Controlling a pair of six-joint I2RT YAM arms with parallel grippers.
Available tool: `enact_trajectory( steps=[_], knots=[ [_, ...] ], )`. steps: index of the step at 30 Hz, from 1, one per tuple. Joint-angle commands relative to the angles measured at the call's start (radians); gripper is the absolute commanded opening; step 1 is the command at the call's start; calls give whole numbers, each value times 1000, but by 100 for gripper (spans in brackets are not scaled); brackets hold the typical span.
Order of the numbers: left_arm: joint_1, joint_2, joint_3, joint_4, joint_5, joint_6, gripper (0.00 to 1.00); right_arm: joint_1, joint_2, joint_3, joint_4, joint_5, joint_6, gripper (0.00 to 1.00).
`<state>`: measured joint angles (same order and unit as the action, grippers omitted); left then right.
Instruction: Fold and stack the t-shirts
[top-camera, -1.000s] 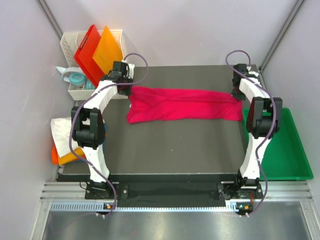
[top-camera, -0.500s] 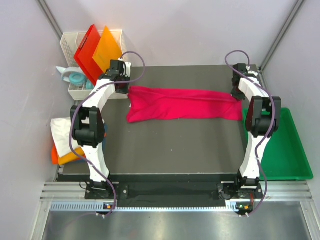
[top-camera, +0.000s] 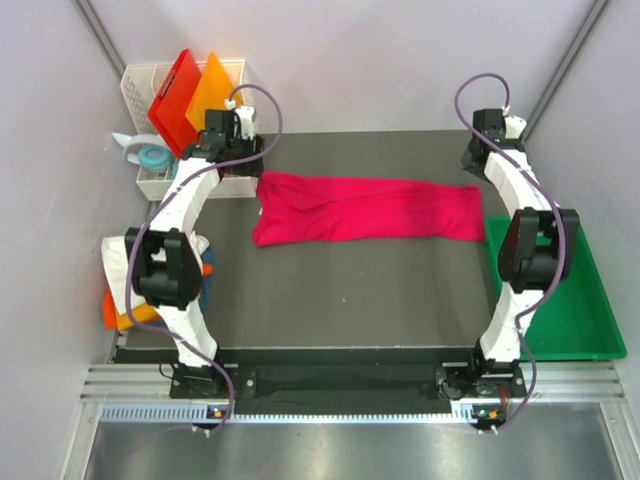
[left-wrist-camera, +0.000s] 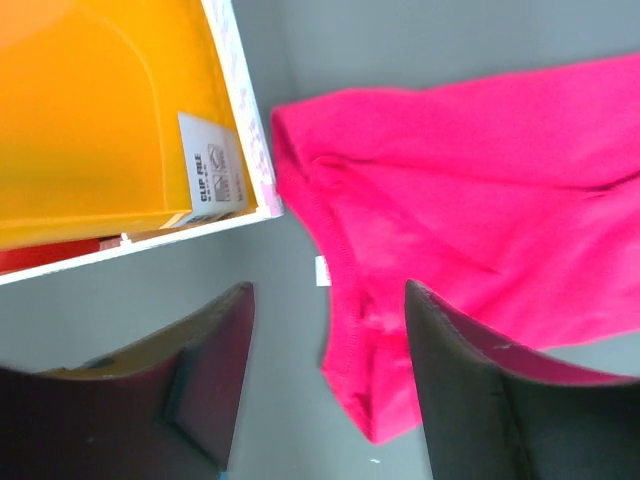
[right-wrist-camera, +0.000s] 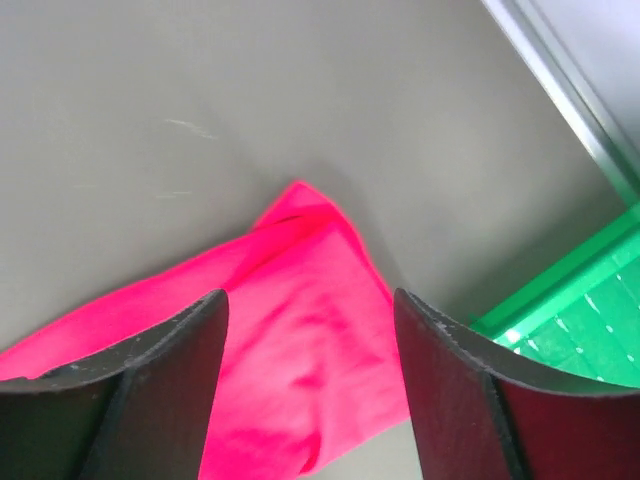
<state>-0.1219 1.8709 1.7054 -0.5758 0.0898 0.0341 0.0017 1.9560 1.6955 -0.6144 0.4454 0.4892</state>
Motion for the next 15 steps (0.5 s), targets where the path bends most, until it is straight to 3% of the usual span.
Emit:
enact_trajectory(
  steps=[1,4,7,15],
  knots=[
    [-21,-154,-47,47,137,-58,56,90,-153,-60,36,-45,-14,60],
    [-89,-170,-104,7,166,-43,46,149,-195,-157,19,-60,3,42],
    [-174,-154,-170,-28,139,12,42,172,-201,-258,33,-109,34,32],
    [-211,-4,-219,-65,131,4,39,198,-143,-283,22,-131,49,31]
  ],
)
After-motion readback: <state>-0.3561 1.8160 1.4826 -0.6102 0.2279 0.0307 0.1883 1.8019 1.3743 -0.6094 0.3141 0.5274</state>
